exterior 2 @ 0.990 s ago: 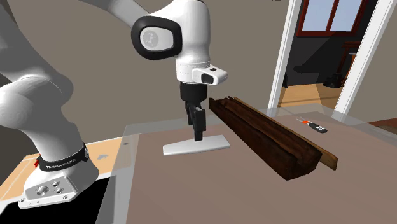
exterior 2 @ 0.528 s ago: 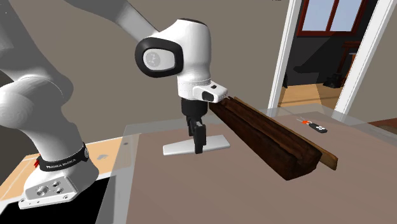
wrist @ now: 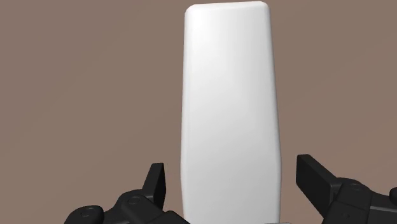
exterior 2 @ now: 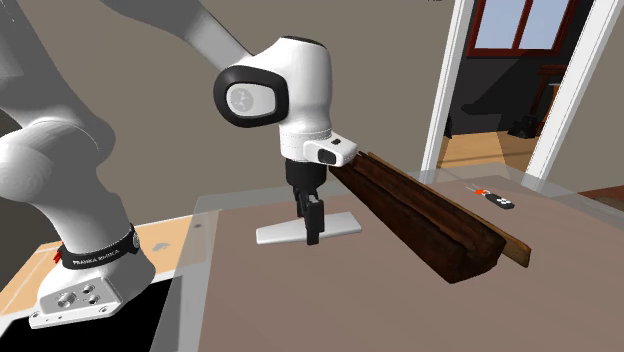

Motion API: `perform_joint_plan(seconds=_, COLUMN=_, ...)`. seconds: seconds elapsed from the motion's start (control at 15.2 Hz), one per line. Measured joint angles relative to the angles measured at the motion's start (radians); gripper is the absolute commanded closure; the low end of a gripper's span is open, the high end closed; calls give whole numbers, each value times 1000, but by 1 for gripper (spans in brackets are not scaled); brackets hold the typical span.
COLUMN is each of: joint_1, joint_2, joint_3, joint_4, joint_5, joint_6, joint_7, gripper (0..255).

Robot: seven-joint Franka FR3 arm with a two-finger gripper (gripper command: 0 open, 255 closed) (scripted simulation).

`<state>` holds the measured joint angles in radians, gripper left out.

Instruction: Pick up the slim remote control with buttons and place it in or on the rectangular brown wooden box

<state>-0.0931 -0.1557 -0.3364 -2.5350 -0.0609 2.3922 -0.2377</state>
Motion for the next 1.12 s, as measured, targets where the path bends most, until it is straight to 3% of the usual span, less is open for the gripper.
perform_joint_plan(seconds=0.66, joint_1=0, joint_2=0, joint_3=0, joint_4=0, joint_5=0, joint_6=0, joint_7=0, gripper=255)
perform_joint_plan(seconds=1.12, joint_1=-4, joint_2=-59, joint_3=8, joint_4=34, joint_5=-18, joint_6=-91, joint_7=16, gripper=255)
